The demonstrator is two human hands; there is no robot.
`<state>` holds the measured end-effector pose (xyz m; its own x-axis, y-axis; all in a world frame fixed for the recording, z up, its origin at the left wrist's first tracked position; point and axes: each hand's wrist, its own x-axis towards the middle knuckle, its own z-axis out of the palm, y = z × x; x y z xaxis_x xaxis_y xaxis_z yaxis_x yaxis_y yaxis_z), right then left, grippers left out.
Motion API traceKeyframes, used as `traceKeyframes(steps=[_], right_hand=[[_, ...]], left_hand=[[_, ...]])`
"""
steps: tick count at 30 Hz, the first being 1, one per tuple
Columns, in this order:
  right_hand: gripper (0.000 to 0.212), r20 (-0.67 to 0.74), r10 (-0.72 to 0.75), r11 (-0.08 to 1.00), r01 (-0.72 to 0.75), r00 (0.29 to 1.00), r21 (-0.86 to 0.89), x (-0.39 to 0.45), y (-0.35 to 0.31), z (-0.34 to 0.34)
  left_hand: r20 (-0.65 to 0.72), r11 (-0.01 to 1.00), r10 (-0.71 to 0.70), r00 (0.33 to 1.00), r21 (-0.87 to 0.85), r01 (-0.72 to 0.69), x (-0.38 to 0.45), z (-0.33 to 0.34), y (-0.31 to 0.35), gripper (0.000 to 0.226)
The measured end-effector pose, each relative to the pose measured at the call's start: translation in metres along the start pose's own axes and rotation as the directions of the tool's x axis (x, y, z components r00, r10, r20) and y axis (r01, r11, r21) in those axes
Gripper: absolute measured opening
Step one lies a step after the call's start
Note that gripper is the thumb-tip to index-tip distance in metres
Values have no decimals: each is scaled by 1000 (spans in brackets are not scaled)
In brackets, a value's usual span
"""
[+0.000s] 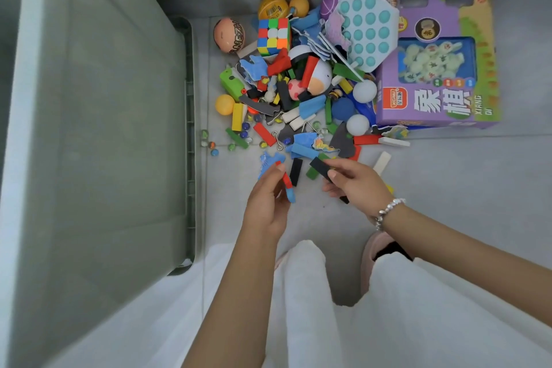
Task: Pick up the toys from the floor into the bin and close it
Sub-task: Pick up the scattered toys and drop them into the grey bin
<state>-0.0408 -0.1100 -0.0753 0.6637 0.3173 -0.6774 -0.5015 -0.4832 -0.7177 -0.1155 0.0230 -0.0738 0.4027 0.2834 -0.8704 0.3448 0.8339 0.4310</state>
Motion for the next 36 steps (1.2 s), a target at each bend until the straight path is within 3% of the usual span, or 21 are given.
traceKeyframes(steps=[4,8,10,13,15,18,21,25,29,32,36], right_hand=[[23,45,67,979,-74,997,190,-1,-7,-3],[18,-1,19,992,-18,1000,123,-2,-12,-3],[17,-25,29,992,-26,999,122,-1,-11,-6],[16,-7,98,984,-95,995,151,3,-9,-12],[15,43,127,980,-132,991,147,6,-8,-14],[15,135,141,984,-154,981,95,10,-9,-12],[12,185,116,993,-111,976,-39,15,-11,-10],[6,135,47,975,-16,990,-221,23,-12,-8],[12,49,-69,918,83,996,-388,29,-12,-10],[15,37,-160,816,153,986,-557,32,-12,-11],[28,89,-235,635,222,968,-740,34,-19,-8]], left_hand=[[126,986,-101,987,-118,116,-4,3,1,15],[270,972,-167,948,-114,204,-4,5,-1,17],[273,966,-203,940,-103,239,-4,8,-1,16],[193,985,-171,966,48,165,-2,12,2,10],[137,959,-67,988,282,26,0,13,3,10],[99,753,185,978,625,-206,6,13,0,15],[118,552,434,893,749,-367,16,11,-7,20],[71,313,568,820,903,-294,28,13,-11,34],[100,216,591,800,936,-277,32,13,-11,27],[106,226,596,796,929,-292,32,10,-12,22],[-29,433,601,799,852,-295,24,4,-9,22]])
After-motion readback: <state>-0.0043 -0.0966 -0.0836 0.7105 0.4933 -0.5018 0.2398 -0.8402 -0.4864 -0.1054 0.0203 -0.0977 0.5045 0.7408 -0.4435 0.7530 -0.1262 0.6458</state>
